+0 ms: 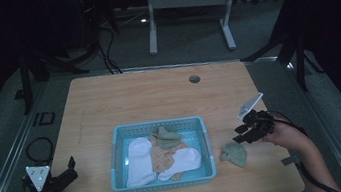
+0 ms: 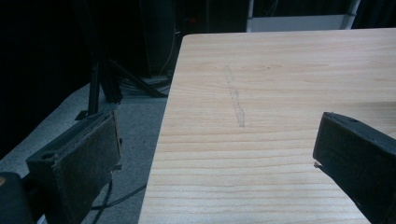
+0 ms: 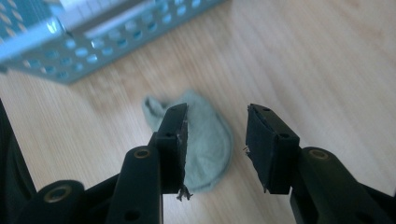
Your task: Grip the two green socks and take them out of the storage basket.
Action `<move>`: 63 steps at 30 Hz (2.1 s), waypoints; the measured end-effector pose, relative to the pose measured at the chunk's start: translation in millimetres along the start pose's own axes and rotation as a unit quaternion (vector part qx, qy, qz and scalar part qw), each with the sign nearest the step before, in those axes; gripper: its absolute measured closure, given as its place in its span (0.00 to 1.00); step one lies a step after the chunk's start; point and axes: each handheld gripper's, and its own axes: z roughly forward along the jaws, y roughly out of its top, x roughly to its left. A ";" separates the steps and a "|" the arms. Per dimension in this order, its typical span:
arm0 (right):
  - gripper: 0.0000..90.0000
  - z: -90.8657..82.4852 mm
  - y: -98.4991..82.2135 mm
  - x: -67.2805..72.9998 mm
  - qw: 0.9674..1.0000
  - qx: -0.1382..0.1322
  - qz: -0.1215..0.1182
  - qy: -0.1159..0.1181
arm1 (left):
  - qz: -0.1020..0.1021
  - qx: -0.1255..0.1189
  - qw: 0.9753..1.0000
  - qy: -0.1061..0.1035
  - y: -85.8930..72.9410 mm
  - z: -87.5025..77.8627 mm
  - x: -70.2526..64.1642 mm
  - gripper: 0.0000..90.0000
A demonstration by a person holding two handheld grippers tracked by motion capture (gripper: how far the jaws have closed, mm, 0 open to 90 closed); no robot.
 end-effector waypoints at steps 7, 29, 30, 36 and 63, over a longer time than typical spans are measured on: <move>0.65 -4.5 20.2 7.7 1.000 -0.006 -0.019 -0.005 | 0.000 0.000 1.000 0.000 0.0 0.1 0.1 0.00; 0.61 -1.0 75.7 31.4 0.998 -0.018 -0.068 0.007 | -0.001 0.000 1.000 -0.001 0.0 0.0 0.1 0.00; 0.61 -0.3 78.6 32.3 0.997 -0.019 -0.069 0.009 | -0.001 0.000 1.000 -0.001 0.0 0.0 0.1 0.00; 0.60 10.4 95.7 40.5 0.995 -0.028 -0.090 0.018 | 0.000 -0.003 1.000 -0.002 -0.3 -0.5 0.0 0.00; 0.61 81.5 144.4 56.0 0.992 -0.009 -0.124 0.022 | 0.002 -0.004 1.000 -0.006 -0.4 -0.7 0.0 0.00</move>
